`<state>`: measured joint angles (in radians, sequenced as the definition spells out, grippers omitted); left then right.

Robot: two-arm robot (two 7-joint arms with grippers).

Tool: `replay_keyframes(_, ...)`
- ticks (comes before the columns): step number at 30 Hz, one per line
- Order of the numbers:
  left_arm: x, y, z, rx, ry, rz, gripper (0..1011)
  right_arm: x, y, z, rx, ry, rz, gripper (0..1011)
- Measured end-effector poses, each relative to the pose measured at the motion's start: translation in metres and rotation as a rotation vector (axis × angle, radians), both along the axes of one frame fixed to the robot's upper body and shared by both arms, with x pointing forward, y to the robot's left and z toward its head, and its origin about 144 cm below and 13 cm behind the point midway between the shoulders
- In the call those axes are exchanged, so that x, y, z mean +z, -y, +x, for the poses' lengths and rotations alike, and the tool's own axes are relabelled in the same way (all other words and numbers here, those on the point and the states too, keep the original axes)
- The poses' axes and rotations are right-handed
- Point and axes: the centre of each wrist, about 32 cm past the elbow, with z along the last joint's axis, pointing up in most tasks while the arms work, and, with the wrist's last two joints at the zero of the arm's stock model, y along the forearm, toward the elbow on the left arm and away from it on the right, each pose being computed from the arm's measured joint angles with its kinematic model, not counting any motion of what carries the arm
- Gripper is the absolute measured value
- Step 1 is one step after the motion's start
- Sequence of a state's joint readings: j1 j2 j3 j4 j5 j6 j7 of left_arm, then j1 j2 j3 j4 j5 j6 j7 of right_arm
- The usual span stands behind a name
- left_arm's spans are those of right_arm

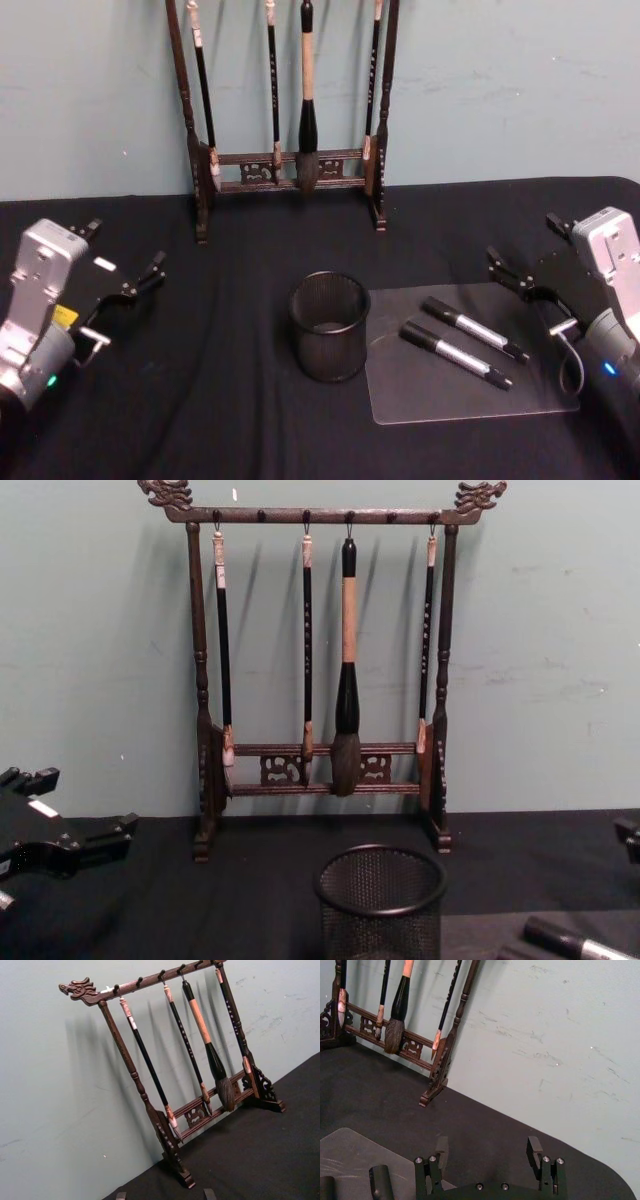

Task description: Pick up the water-based marker from the table and place it into the pen holder.

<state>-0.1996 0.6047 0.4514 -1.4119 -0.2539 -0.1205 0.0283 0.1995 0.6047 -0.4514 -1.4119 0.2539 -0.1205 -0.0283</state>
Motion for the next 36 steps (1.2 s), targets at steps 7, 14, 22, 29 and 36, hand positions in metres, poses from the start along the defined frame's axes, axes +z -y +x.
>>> replay_keyframes(7,0.0,0.0,0.0,0.0,0.0,0.0,1001,0.0,0.0,0.0,0.0,0.0,0.0,1003)
replay_keyframes(14,0.0,0.0,0.0,0.0,0.0,0.0,1001,0.0,0.0,0.0,0.0,0.0,0.0,1002)
replay_keyframes(22,0.0,0.0,0.0,0.0,0.0,0.0,1001,0.0,0.0,0.0,0.0,0.0,0.0,1003)
replay_keyframes(29,0.0,0.0,0.0,0.0,0.0,0.0,1001,0.0,0.0,0.0,0.0,0.0,0.0,1002)
replay_keyframes(36,0.0,0.0,0.0,0.0,0.0,0.0,1001,0.0,0.0,0.0,0.0,0.0,0.0,1002)
